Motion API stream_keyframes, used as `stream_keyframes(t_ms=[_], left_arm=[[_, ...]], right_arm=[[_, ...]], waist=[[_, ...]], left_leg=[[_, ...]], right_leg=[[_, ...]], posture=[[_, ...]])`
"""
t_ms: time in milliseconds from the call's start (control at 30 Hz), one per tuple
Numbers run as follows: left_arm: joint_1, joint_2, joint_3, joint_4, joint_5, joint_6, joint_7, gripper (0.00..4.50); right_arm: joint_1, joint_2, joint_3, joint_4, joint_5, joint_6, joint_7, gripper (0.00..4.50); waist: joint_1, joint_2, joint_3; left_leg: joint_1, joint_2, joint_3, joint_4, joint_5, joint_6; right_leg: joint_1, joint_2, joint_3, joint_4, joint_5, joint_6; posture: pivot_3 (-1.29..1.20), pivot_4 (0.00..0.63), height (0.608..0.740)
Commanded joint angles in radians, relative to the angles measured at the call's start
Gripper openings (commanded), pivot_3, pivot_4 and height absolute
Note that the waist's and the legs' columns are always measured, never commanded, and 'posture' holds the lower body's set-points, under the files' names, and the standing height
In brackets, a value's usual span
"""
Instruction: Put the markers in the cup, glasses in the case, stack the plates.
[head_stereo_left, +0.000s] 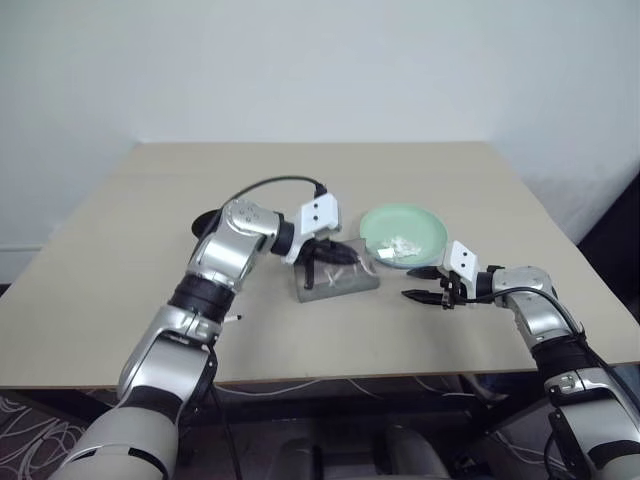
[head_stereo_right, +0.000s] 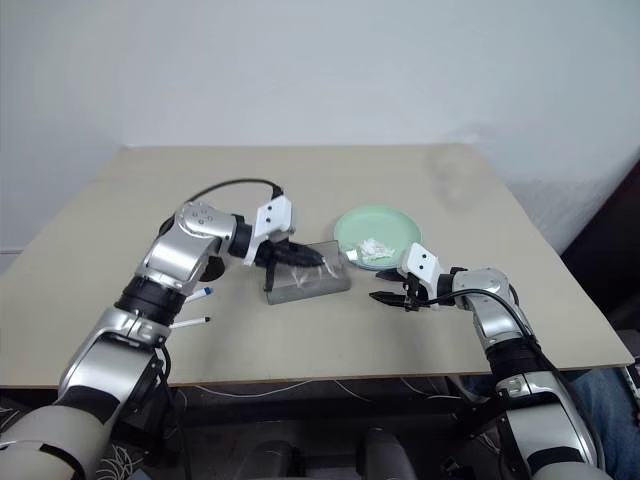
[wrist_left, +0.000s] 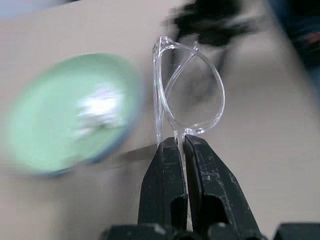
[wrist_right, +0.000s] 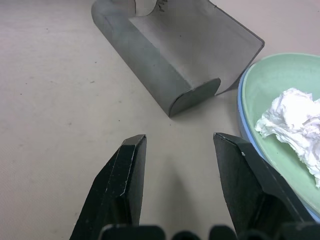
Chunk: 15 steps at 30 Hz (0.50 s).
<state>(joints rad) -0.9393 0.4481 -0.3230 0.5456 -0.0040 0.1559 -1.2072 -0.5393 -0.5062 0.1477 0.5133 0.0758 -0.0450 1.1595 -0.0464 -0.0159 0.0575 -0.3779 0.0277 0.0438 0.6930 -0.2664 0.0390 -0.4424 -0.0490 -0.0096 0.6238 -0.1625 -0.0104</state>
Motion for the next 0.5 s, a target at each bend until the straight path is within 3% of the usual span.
stream_keyframes(t_ms=[33, 500], left_arm=[[-0.049, 0.001, -0.037, 0.113, 0.1, -0.12, 0.068, 0.02], [-0.096, -0.079, -0.123, 0.423, 0.297, -0.365, 0.186, 0.02]], right_arm=[[-0.031, 0.001, -0.009, -0.014, 0.012, -0.012, -0.002, 2.32], [-0.003, 0.002, -0.015, -0.041, 0.016, -0.011, -0.015, 2.32]], waist=[[0.0, 0.0, 0.0], [0.002, -0.001, 0.0]], left_leg=[[0.0, 0.0, 0.0, 0.0, 0.0, 0.0], [-0.002, 0.0, 0.0, 0.0, 0.0, 0.0]], right_leg=[[0.0, 0.0, 0.0, 0.0, 0.0, 0.0], [-0.002, 0.0, 0.0, 0.0, 0.0, 0.0]], posture=[[0.0, 0.0, 0.721], [0.0, 0.0, 0.721]])
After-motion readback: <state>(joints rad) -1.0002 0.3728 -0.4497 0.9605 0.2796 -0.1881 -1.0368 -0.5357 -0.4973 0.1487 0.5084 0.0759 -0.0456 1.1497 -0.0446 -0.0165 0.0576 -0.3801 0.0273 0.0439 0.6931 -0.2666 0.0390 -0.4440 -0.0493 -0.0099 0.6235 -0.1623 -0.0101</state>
